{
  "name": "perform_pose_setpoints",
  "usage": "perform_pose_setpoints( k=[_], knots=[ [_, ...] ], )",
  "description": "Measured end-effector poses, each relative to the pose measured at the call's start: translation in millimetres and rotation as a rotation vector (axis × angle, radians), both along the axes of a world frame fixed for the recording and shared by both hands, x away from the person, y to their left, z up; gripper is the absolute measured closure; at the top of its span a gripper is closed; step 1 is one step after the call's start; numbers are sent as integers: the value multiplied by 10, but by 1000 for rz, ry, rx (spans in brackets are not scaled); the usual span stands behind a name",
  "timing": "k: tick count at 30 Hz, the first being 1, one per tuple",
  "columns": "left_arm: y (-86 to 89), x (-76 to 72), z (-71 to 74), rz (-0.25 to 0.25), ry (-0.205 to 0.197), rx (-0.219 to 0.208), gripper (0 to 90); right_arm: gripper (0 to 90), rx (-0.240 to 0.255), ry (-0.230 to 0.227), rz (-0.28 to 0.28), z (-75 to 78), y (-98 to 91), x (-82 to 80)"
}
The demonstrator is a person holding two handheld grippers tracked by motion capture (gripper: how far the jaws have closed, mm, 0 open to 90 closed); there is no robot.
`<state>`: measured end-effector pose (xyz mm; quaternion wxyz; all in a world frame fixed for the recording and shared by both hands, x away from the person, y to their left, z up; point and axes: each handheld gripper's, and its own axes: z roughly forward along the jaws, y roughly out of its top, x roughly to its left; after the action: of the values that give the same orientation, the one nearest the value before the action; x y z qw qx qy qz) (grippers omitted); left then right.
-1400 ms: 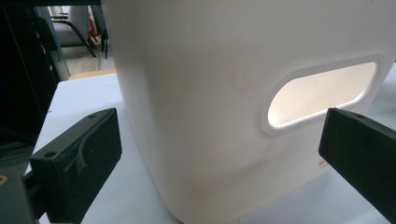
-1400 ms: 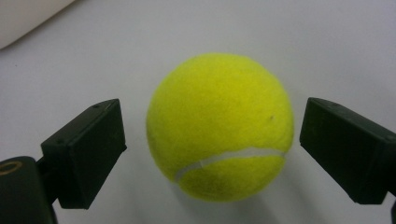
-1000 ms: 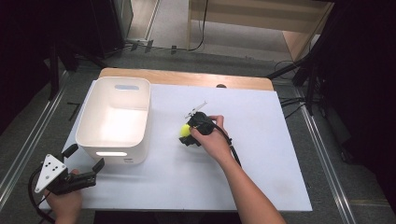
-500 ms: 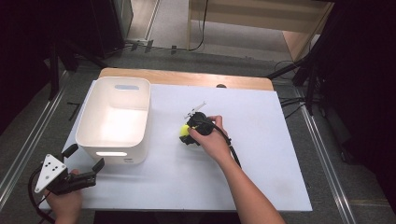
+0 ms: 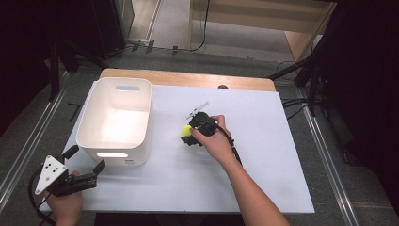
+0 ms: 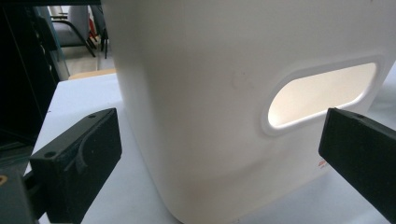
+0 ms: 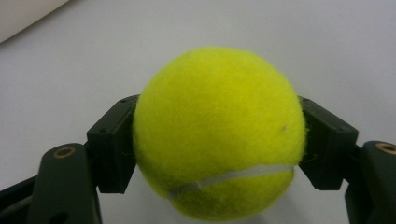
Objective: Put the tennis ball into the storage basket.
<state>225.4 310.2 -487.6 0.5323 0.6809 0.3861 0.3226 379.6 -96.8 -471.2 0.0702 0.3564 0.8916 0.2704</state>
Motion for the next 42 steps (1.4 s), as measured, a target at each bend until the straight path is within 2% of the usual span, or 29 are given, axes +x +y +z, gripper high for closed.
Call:
perform_pose_setpoints(
  k=[18, 42],
  knots=[
    [5, -1, 1, 2, 3, -2, 0, 239, 21, -5, 70, 194, 43, -48],
    [12, 1, 2, 3, 2, -8, 0, 241, 66, -34, 144, 637, 134, -102]
  ],
)
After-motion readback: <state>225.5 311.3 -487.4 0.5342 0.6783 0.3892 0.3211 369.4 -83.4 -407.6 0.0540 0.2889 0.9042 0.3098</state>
